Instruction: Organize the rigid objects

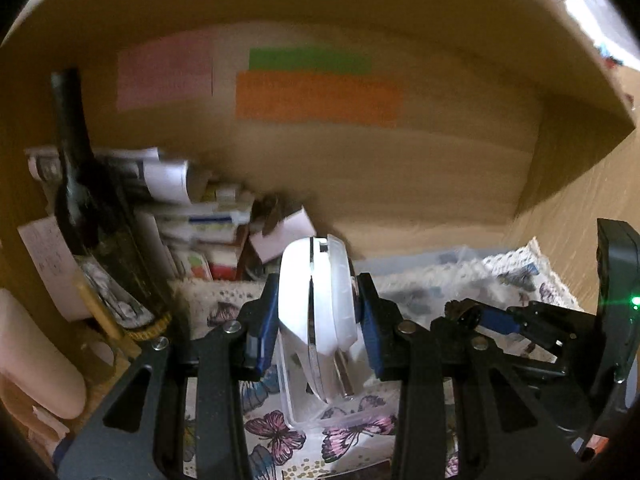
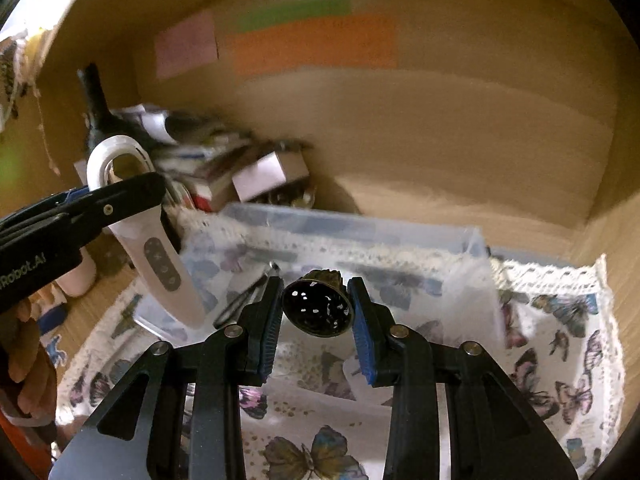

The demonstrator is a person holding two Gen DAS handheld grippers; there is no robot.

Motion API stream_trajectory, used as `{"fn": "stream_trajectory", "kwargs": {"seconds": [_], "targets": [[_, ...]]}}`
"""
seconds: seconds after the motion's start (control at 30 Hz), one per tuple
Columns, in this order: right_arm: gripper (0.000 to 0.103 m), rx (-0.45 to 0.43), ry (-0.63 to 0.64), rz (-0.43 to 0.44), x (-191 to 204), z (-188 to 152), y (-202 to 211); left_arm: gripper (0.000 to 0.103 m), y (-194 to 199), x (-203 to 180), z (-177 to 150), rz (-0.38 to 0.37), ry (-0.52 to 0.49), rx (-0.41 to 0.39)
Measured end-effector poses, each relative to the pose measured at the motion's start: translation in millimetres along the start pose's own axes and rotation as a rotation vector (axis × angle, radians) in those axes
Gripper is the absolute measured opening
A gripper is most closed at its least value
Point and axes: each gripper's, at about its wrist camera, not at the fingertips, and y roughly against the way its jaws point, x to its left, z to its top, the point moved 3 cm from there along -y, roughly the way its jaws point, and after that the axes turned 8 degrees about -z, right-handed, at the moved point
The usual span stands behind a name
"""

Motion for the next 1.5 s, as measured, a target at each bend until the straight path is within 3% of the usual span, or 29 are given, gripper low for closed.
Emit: {"fn": "stream_trajectory", "kwargs": {"seconds": [0.23, 0.57, 0.73, 0.87, 1.07, 1.27, 1.4, 1.5], "targets": [[0.030, 0.092, -0.028, -0.003, -5.9, -9.1, -28.0, 0.036, -18.2, 2.1, -3.9, -0.014, 0.000, 0.034], [0.031, 0.084, -0.004, -0.013, -3.2, -8.2, -27.8, 0.036, -52.2, -13.0, -3.9, -0.025, -0.038, 0.123], [0.050, 0.030, -0.014, -0.023, -6.2, -3.4, -9.8, 0.037, -50.5, -14.8, -5.0, -0.036, -0.022, 0.138], [0.055, -0.011, -0.012, -0.025, -6.8, 1.5, 6.2, 0.059, -38.6, -19.0, -1.9, -0.031, -0.030, 0.109], [0.061, -0.062, 0.005, -0.045, -6.7, 2.1, 30.7, 0.065, -13.5, -23.2, 2.9, -0.041, -0.035, 0.062], [0.065, -0.121, 0.014, -0.054, -9.3, -0.5, 64.3, 0.085, 20.7, -19.1, 3.1, -0.023, -0.019, 0.005], [0.077, -0.183, 0.012, -0.069, -12.6, -4.0, 92.4, 0.095, 47.1, -17.1, -2.2, -0.007, -0.018, -0.027], [0.079, -0.209, 0.011, -0.085, -16.0, -10.0, 109.4, 0.098, 60.4, -14.8, -9.0, -0.001, -0.021, -0.034]]}}
